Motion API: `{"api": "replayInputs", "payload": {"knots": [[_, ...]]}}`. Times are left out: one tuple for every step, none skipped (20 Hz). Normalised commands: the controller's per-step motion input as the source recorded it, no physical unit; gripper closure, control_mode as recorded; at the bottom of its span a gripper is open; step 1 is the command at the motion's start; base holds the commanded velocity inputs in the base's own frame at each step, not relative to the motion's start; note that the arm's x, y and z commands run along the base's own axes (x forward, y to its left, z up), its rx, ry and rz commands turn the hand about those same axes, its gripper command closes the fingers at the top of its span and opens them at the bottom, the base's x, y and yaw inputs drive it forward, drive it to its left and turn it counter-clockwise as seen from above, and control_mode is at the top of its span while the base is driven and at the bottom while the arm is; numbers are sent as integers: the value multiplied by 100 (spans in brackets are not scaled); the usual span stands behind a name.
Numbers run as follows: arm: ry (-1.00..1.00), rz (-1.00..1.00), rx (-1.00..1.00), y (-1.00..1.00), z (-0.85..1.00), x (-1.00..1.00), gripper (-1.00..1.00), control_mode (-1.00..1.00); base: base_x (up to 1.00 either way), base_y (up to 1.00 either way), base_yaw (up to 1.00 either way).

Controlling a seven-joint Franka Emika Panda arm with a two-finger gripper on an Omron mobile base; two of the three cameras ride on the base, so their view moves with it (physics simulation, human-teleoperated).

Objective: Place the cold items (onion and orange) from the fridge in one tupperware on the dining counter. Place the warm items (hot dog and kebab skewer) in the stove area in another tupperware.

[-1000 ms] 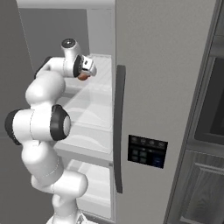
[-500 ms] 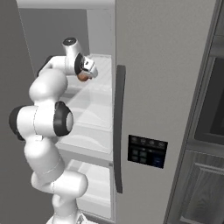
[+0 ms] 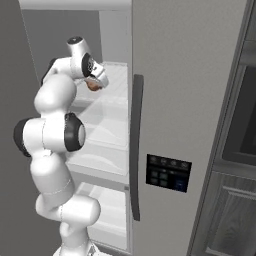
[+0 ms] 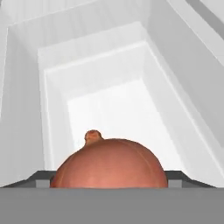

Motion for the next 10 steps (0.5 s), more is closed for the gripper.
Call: {"api": "replayInputs", "payload": {"knots": [[-76, -13, 24, -1, -39, -100, 100, -100, 0, 0, 0], [-86, -9, 31, -9, -46, -100, 100, -100, 0, 0, 0], [-83, -10, 36, -15, -56, -100, 100, -100, 0, 0, 0], [-83, -9, 42, -20, -56, -100, 100, -100, 0, 0, 0], [-77, -11, 41, -19, -50, -100, 100, -100, 0, 0, 0], [-62, -12, 35, -19, -16, -100, 100, -100, 0, 0, 0], [-47, -10, 32, -11, 0, -100, 100, -100, 0, 0, 0], [-25, -9, 24, -21, 24, -100, 100, -100, 0, 0, 0], [-12, -8, 18, -25, 44, -100, 100, -100, 0, 0, 0], [-9, -5, 14, -30, 69, -100, 100, -100, 0, 0, 0]]}}
